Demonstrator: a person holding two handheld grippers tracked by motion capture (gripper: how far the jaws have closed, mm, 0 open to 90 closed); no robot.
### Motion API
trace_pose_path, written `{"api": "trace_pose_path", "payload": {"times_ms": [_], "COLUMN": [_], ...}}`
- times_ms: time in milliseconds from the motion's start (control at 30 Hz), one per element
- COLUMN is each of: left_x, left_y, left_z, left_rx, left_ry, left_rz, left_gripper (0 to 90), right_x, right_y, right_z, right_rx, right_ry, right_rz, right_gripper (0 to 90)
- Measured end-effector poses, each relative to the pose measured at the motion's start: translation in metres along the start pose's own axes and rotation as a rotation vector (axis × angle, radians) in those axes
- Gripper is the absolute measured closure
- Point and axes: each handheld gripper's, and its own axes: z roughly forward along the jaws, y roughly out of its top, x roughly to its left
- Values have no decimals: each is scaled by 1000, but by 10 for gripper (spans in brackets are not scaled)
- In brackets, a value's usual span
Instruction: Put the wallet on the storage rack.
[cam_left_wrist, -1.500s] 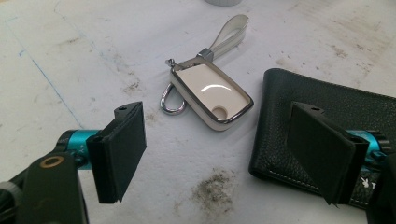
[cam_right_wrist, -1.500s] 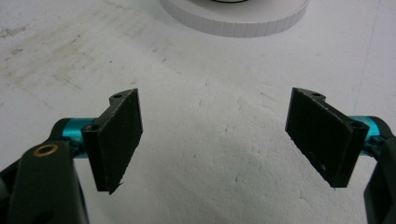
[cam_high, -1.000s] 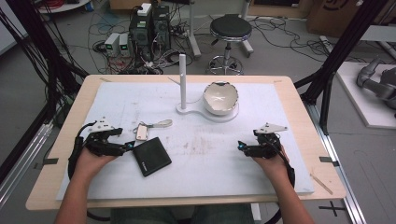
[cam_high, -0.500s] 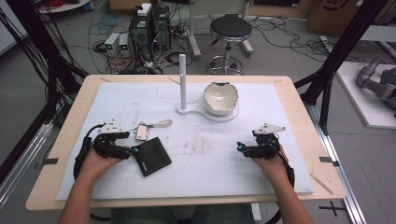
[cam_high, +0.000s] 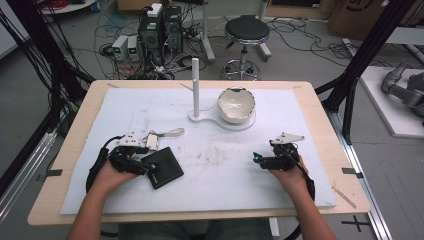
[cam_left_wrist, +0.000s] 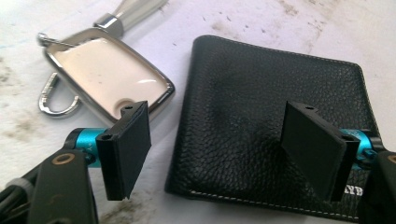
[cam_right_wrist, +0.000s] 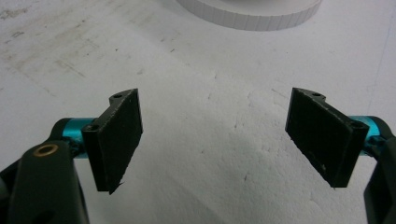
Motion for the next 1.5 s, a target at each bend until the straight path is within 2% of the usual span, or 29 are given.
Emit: {"api": "trace_pose_path", "payload": {"times_ms": [200, 233, 300, 400, 433, 467, 500, 600, 767, 867, 900, 933, 967, 1033, 1200, 1233, 1300, 1400, 1433, 1500], "left_x": [1, 3, 5, 6, 7, 7, 7, 7, 8, 6, 4, 4, 2, 1, 0, 1, 1, 0, -2, -3], "left_y": [-1, -2, -3, -4, -5, -5, -5, -5, -5, -2, 0, 0, 3, 5, 6, 7, 8, 11, 14, 17], "left_z": [4, 5, 6, 5, 4, 4, 4, 3, -1, -1, -3, -3, -4, -4, -6, -8, -11, -16, -19, -23], "left_rx": [7, 6, 3, -8, -13, -13, -16, -18, -21, -7, 4, 4, 20, 25, 29, 19, 1, -3, -4, -15], "left_ry": [-28, -45, -55, -64, -90, -90, -103, -100, -81, -63, -33, -33, -15, -5, 5, 4, -8, -9, -10, -9], "left_rz": [-15, -37, -43, -36, -36, -36, -36, -33, -24, -5, 27, 27, 47, 47, 10, -14, -28, -15, 7, 19], "left_gripper": [249, 251, 256, 268, 315, 388, 392, 436, 578, 607, 674, 701, 711, 743, 775, 784, 803, 814, 814, 817], "right_x": [0, 1, 1, 1, 1, 1, 2, 2, 4, 4, 5, 5, 5, 5, 5, 5, 5, 5, 5, 5], "right_y": [0, 0, 0, 0, 0, 0, 0, 0, 1, 1, 1, 1, 1, 1, 1, 0, 0, 0, 0, 0], "right_z": [1, 1, 1, 1, 1, 1, 2, 2, 2, 2, 2, 2, 2, 2, 2, 2, 2, 2, 2, 2], "right_rx": [5, 5, 6, 6, 9, 9, 9, 9, 10, 9, 10, 10, 11, 10, 13, 14, 15, 17, 18, 19], "right_ry": [2, 1, -1, -2, 0, 0, 0, -4, -1, -3, 0, 0, -3, -3, -3, -1, 1, -2, -1, -1], "right_rz": [-7, -9, -9, -10, -8, -8, -11, -12, -11, -15, -17, -17, -16, -16, -17, -14, -19, -21, -21, -22], "right_gripper": [190, 190, 190, 190, 190, 190, 190, 190, 190, 190, 190, 190, 190, 190, 190, 190, 190, 190, 190, 190]}}
